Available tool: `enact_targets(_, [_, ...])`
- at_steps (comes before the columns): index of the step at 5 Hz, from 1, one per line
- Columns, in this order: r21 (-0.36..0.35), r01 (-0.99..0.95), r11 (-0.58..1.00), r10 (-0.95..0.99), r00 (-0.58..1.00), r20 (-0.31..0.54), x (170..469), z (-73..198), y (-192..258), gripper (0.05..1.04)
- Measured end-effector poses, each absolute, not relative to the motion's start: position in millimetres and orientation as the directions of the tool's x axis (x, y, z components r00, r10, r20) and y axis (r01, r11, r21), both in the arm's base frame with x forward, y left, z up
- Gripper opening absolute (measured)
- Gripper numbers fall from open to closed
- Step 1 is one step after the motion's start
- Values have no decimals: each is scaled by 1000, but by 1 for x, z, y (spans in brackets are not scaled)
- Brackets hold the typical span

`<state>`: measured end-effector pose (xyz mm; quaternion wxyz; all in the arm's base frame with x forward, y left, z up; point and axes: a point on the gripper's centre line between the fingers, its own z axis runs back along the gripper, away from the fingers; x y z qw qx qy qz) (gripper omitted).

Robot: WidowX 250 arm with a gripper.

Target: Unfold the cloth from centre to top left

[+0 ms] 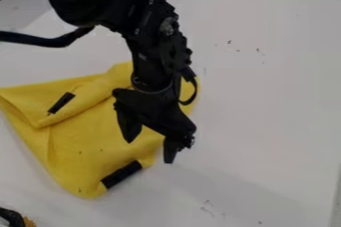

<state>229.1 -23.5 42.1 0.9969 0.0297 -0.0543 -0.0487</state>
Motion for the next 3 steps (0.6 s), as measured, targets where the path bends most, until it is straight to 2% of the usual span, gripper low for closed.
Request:
enact_targets(2, [90, 97, 991, -103, 993, 65, 225, 39, -6, 1001])
enact_targets(3, [113, 114, 987, -123, 989, 76, 231, 45, 11, 1001])
